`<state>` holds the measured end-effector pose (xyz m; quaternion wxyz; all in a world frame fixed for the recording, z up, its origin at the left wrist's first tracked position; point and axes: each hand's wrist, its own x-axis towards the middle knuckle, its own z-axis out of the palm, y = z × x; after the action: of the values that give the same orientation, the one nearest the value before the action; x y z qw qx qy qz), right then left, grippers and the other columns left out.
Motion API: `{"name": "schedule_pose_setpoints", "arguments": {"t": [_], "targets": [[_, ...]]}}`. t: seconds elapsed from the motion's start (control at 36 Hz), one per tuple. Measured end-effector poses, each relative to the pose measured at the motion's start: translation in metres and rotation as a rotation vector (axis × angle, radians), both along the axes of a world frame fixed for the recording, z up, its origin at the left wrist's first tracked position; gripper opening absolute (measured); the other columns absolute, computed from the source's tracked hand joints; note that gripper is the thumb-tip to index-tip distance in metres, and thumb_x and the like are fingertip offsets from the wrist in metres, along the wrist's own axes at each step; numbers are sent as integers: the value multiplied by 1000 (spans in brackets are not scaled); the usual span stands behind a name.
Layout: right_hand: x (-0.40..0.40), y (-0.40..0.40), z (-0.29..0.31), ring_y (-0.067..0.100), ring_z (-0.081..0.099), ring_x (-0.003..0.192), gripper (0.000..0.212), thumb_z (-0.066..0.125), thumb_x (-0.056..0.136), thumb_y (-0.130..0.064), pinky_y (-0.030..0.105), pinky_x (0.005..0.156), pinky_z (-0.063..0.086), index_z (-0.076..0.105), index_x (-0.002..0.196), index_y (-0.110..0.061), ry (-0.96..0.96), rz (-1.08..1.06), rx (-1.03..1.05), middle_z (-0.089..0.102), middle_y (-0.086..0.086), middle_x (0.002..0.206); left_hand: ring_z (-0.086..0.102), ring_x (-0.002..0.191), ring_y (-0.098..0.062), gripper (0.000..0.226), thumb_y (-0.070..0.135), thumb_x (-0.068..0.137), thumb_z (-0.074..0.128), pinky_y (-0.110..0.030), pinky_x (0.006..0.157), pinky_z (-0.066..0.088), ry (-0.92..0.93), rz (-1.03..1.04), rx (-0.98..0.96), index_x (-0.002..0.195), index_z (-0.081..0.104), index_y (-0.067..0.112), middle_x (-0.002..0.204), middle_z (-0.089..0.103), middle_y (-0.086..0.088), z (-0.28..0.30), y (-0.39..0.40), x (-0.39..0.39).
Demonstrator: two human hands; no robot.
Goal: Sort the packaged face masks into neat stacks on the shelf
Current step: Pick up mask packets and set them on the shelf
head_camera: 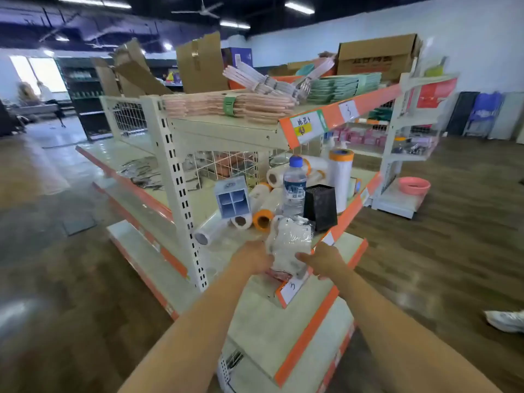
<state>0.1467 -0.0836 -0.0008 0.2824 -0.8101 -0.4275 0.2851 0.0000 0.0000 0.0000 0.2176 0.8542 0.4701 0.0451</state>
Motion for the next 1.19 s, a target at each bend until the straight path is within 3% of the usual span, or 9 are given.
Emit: {"name": "schedule_pose_setpoints", "arguments": {"t": [0.25, 0.36, 0.42, 0.56, 0.64, 0.75, 0.89, 1.06, 1.19], "targets": [[0, 23, -7, 15, 38, 38, 36, 69, 75, -1, 21, 42, 32, 42, 52, -8, 340, -170, 72, 41, 1, 32, 56, 108, -31, 29, 14, 88, 52, -34, 88, 45, -185, 246, -90, 115, 54, 6, 114, 60, -13, 7, 1, 13], [1, 29, 0, 18, 46, 45, 30, 62, 75, 17, 19, 37, 37, 47, 64, -6, 649, -146, 100, 48, 6, 44, 58, 95, -30, 11, -2, 84, 56, -32, 79, 50, -345, 362, -191, 81, 54, 8, 95, 55, -16, 18, 7, 8], [-1, 31, 2, 22, 51, 57, 25, 59, 75, 18, 21, 38, 42, 51, 75, -6, 691, -117, 67, 53, 10, 61, 55, 77, -24, 27, -7, 80, 59, -30, 73, 50, -453, 410, -335, 68, 46, 13, 86, 53, -11, 20, 13, 3], [-11, 39, 13, 23, 56, 69, 23, 55, 78, 20, 28, 55, 46, 51, 69, -2, 671, -53, 70, 56, 13, 73, 57, 74, -22, 27, -13, 74, 64, -40, 83, 53, -586, 364, -532, 90, 51, 5, 78, 57, -10, 36, 13, -23], [-21, 43, 20, 19, 54, 76, 33, 53, 79, 20, 26, 60, 46, 50, 96, -8, 655, 8, 115, 56, 12, 82, 56, 75, -17, 27, -9, 78, 64, -32, 72, 53, -654, 356, -595, 95, 54, 10, 82, 59, -4, 44, 12, -38], [-42, 55, 29, 31, 56, 93, 41, 49, 76, 19, 44, 84, 50, 56, 111, 0, 539, 193, 132, 58, 24, 108, 54, 63, -13, 11, 15, 90, 63, -25, 61, 51, -799, 446, -529, 84, 54, 14, 70, 56, -1, 54, 9, -63], [-86, 67, 36, 24, 57, 84, 18, 57, 86, 1, 30, 65, 48, 55, 101, -8, 630, 273, 131, 60, 12, 97, 50, 55, -12, 6, 15, 94, 56, -21, 49, 42, -861, 535, -398, 89, 56, 12, 70, 54, -2, 58, 5, -115], [-136, 86, 38, 21, 60, 71, 6, 55, 92, -6, 29, 60, 50, 59, 88, -8, 518, 368, 145, 63, 12, 86, 58, 79, -23, 10, 11, 95, 53, -25, 54, 50, -850, 703, -256, 101, 58, 5, 98, 61, -14, 59, 10, -188], [-175, 107, 41, 17, 54, 59, 14, 53, 91, -2, 26, 51, 49, 54, 78, -6, 331, 415, 175, 53, 8, 71, 61, 100, -31, 30, 13, 94, 54, -40, 82, 51, -770, 839, -131, 121, 57, 1, 116, 63, -17, 53, 27, -255]]}}
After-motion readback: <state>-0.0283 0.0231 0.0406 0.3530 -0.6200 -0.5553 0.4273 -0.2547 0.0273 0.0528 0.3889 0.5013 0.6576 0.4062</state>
